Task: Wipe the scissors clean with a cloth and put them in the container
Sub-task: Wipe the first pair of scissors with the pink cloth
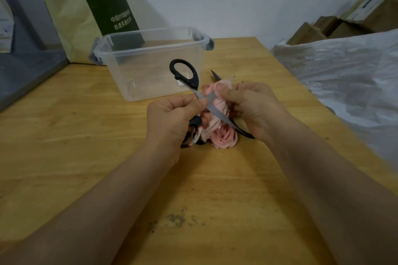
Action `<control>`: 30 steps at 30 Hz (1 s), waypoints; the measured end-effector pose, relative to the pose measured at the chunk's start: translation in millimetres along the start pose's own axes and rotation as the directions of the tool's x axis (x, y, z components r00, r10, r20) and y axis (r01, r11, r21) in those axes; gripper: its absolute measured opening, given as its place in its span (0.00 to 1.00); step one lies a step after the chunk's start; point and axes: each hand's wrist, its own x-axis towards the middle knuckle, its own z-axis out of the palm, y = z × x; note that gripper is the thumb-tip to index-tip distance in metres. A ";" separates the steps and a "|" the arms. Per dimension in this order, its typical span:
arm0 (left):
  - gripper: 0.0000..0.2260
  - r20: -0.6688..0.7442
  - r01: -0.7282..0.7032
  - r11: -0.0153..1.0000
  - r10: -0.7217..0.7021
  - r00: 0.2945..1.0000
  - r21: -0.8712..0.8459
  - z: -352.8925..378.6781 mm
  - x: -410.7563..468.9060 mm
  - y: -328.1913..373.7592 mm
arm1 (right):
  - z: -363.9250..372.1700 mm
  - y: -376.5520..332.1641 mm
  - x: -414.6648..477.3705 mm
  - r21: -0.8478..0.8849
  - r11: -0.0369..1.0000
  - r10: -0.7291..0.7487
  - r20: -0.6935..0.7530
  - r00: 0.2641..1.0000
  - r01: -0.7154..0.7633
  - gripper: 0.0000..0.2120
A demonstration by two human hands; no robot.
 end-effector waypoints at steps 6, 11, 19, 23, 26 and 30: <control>0.07 0.017 0.015 1.000 -0.015 1.000 0.003 -0.2 -0.8 3.0 | 0.7 -3.7 -1.5 0.042 0.999 -0.018 0.012 1.000 0.017 0.05; 0.04 -0.009 0.028 1.000 -0.028 1.000 0.002 1.6 -1.1 2.3 | -0.9 -1.7 3.2 0.071 0.997 -0.011 -0.054 0.999 0.014 0.06; 0.03 0.019 0.045 0.999 -0.045 0.999 -0.007 2.4 -3.3 6.0 | -5.4 -7.9 3.3 0.164 0.986 0.016 -0.098 0.995 0.001 0.09; 0.03 0.028 0.059 0.998 -0.059 0.998 0.000 3.0 -4.3 5.1 | -8.4 -6.3 9.5 0.139 0.989 -0.014 -0.191 0.981 0.041 0.08; 0.07 0.003 0.051 0.999 -0.051 0.999 0.001 3.1 -4.3 7.0 | -15.8 -8.1 12.4 0.118 0.986 -0.074 -0.332 0.940 0.120 0.06; 0.13 -0.095 0.075 0.994 -0.082 0.992 -0.078 2.4 -0.4 10.1 | -16.2 -11.6 2.7 0.013 0.954 -0.283 -0.291 0.914 0.299 0.04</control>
